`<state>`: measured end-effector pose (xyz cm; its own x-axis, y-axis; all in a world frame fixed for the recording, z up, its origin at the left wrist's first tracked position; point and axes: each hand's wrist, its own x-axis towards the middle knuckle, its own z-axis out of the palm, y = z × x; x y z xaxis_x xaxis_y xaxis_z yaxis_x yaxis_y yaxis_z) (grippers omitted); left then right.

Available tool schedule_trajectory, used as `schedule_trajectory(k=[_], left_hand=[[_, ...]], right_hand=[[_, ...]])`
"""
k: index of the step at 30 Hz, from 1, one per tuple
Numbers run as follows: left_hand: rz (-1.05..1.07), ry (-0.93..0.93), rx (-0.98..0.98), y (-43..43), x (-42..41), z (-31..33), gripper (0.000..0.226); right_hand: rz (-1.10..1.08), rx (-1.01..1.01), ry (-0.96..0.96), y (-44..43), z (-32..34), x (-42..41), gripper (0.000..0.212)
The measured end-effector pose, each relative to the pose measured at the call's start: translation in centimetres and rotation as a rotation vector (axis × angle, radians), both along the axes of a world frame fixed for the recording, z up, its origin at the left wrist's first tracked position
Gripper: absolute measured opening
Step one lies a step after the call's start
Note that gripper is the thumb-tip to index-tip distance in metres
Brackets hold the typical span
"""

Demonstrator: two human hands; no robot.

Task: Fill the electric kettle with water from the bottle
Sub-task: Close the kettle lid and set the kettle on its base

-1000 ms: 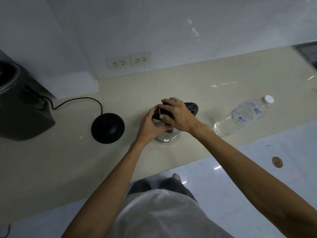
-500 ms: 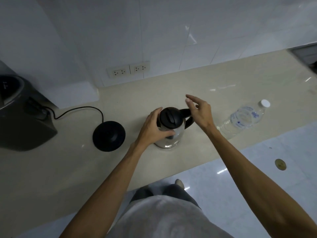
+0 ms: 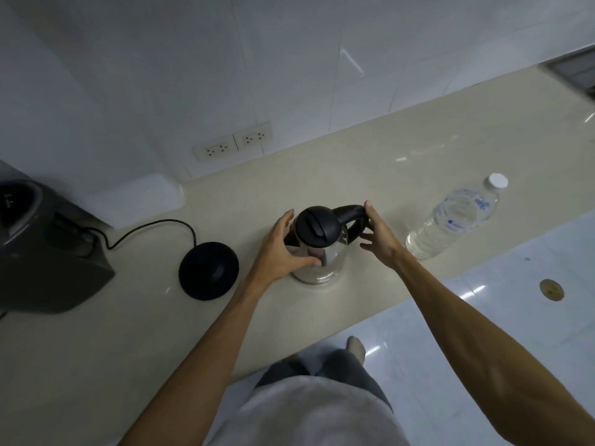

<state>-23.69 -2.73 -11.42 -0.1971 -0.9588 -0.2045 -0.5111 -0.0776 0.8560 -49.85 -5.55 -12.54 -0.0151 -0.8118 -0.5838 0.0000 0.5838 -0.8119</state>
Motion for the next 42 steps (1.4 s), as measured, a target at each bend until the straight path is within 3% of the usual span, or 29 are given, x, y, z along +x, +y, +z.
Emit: schedule_trajectory(k=[2, 6, 9, 17, 22, 27, 30, 32, 38, 42], left_hand=[[0.03, 0.016, 0.02, 0.6, 0.3, -0.8, 0.127], [0.083, 0.062, 0.017, 1.0, 0.3, -2.1, 0.119], [0.089, 0.081, -0.005, 0.8, 0.6, -2.2, 0.117], [0.132, 0.163, -0.101, 1.5, 4.3, -0.3, 0.108], [0.222, 0.206, -0.066, 2.3, 8.8, 1.0, 0.117], [0.357, 0.25, -0.05, 3.2, 15.4, 1.8, 0.119], [0.392, 0.266, -0.035, 3.4, 18.5, 2.0, 0.118], [0.406, 0.256, -0.034, 3.5, 20.2, 2.0, 0.117], [0.422, 0.237, -0.038, 3.8, 23.8, 1.1, 0.101], [0.408, 0.265, -0.019, 3.9, 25.2, 0.7, 0.099]], right_hand=[[-0.024, 0.035, -0.044, 0.1, -0.6, 0.2, 0.092], [-0.092, -0.068, -0.103, 0.1, -0.9, 1.0, 0.071], [-0.095, -0.097, -0.112, 0.1, -0.4, 1.5, 0.069], [0.052, -0.192, -0.046, -0.4, 3.0, 5.2, 0.062], [0.219, -0.275, -0.041, -0.9, 4.2, 9.4, 0.056], [0.394, -0.305, -0.068, -2.1, 5.2, 16.3, 0.074], [0.44, -0.304, -0.105, -2.8, 5.2, 19.7, 0.058], [0.461, -0.293, -0.109, -3.3, 4.8, 21.5, 0.058], [0.49, -0.183, -0.072, -4.6, 2.8, 24.5, 0.083], [0.495, -0.17, -0.074, -4.1, 3.0, 25.9, 0.056]])
